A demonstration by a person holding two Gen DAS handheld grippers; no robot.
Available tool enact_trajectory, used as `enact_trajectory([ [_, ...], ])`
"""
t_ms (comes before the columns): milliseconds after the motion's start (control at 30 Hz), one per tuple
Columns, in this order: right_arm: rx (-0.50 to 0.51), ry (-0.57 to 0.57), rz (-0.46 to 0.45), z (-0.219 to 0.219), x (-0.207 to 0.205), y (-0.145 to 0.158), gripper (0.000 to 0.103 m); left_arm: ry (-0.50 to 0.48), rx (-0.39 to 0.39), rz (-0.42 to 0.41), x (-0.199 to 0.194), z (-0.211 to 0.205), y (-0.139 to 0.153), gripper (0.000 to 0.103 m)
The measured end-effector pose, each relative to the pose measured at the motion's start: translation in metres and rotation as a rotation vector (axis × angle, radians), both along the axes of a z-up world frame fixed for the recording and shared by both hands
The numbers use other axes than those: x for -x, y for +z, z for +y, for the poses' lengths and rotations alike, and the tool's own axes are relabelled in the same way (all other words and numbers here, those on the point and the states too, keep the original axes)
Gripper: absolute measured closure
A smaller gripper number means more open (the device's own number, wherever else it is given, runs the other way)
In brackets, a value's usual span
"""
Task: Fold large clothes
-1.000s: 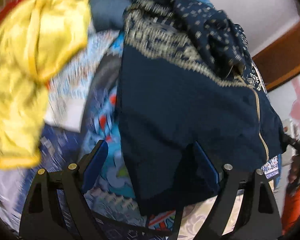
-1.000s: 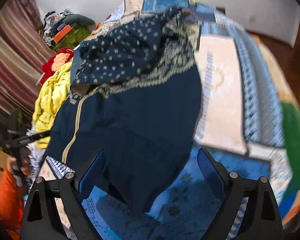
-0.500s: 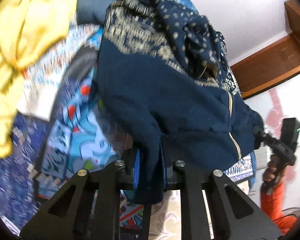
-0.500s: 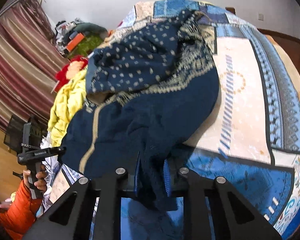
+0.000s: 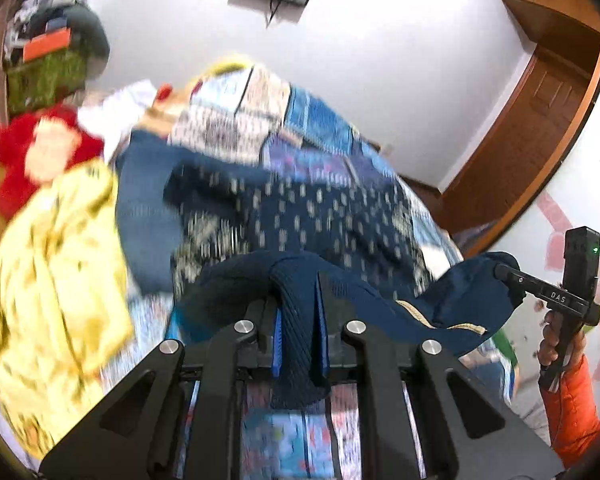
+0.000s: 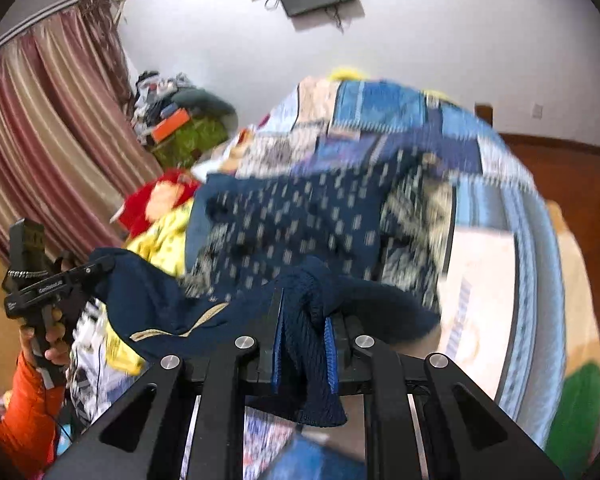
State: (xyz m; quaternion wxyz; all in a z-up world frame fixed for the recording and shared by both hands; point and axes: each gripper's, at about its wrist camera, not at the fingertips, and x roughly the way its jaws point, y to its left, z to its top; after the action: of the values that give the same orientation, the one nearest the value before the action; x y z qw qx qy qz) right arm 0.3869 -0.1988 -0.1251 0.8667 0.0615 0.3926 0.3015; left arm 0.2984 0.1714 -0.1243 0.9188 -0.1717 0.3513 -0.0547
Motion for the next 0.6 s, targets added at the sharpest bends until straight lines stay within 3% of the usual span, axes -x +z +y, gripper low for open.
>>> enact_trajectory([
  [133,0.009,-0.035,-0.032,0.012,-0.054,0.011,0.09,0.056,-0.032,-0.033,-0.05,0.014,0.012,0.09],
  [267,0.022,-0.061,-0.01,0.028,-0.112,-0.002,0.09,0.119,-0.027,0.014,-0.103,0.032,-0.01,0.09],
  [433,0.074,-0.099,0.063,0.055,-0.184,-0.06,0.09,0.173,-0.054,0.124,-0.172,0.048,-0.07,0.09],
  [600,0.089,-0.128,0.115,0.06,-0.224,-0.109,0.089,0.191,-0.027,0.235,-0.213,0.063,-0.137,0.088],
])
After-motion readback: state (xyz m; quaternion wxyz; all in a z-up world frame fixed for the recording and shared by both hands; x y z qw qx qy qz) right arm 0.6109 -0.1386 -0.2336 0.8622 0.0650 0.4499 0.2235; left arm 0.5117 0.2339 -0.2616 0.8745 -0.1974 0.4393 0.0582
